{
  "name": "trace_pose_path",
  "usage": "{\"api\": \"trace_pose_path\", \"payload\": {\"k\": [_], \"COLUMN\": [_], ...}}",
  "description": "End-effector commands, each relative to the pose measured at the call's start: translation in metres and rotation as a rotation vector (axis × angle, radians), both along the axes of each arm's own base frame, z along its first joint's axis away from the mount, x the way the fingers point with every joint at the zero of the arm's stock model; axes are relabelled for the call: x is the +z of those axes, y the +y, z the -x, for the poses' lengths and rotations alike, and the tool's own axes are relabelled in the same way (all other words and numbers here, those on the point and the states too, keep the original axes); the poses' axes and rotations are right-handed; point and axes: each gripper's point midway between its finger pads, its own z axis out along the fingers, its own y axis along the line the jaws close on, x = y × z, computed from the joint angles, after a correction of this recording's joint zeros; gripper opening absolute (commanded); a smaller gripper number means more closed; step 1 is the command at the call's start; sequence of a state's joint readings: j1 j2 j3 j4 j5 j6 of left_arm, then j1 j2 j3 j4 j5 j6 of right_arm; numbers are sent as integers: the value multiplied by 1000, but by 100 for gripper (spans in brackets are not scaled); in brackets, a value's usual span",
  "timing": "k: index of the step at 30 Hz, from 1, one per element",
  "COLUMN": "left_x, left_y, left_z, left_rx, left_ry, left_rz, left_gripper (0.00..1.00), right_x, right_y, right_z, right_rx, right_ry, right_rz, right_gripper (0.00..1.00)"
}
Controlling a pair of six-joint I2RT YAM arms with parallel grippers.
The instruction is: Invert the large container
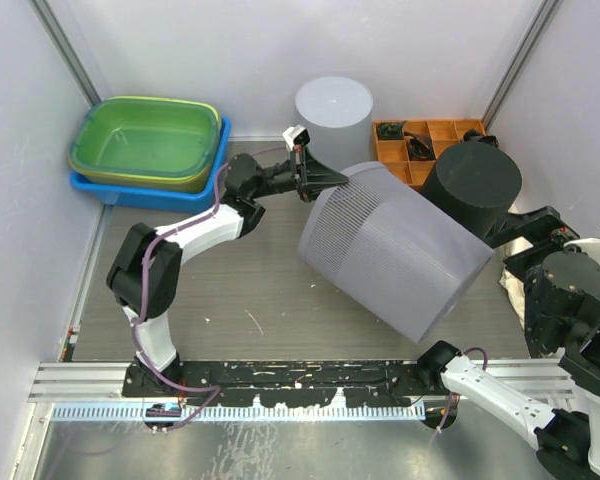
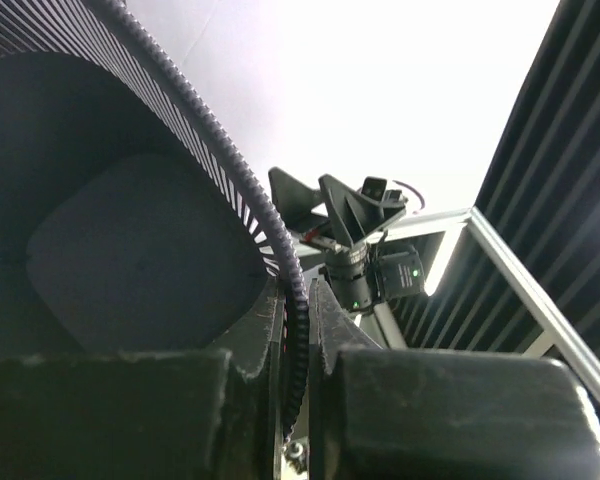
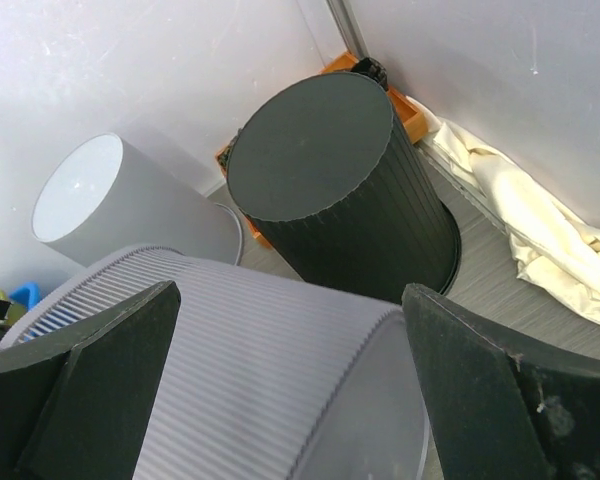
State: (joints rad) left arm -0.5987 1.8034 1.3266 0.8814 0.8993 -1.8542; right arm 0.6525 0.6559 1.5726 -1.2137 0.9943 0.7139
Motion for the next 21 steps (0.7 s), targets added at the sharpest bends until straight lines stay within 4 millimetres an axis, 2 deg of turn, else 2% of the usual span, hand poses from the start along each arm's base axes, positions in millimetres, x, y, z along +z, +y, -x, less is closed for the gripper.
{"api": "trace_pose_path", "payload": {"k": [1, 4, 7, 10, 13, 16, 17, 21], "left_x": [59, 19, -37, -75, -91, -109, -117, -115], "left_y": [45, 47, 45, 43, 52, 72, 85, 143], "left_z": [-9, -32, -40, -44, -52, -66, -75, -126], "left_rx": [16, 43, 78, 101, 125, 186, 229, 363], "left_ry": [103, 222, 333, 410, 465, 536, 573, 629], "left_rz": [361, 315, 229, 175, 160, 152, 159, 234], "left_gripper": [0, 0, 0, 0, 0, 0, 0, 0], "right_x": [5, 7, 8, 7, 3, -1, -2, -8], "right_y": [2, 5, 10, 17, 24, 30, 33, 44], "right_z": [-12, -19, -28, -39, -48, -57, -60, -74], "right_rx": [-50, -60, -66, -67, -68, -62, -57, -33], "right_ry": [19, 32, 37, 44, 66, 85, 90, 103], "right_rz": [35, 58, 78, 101, 125, 150, 160, 194], "right_gripper": [100, 100, 100, 100, 100, 100, 100, 100]}}
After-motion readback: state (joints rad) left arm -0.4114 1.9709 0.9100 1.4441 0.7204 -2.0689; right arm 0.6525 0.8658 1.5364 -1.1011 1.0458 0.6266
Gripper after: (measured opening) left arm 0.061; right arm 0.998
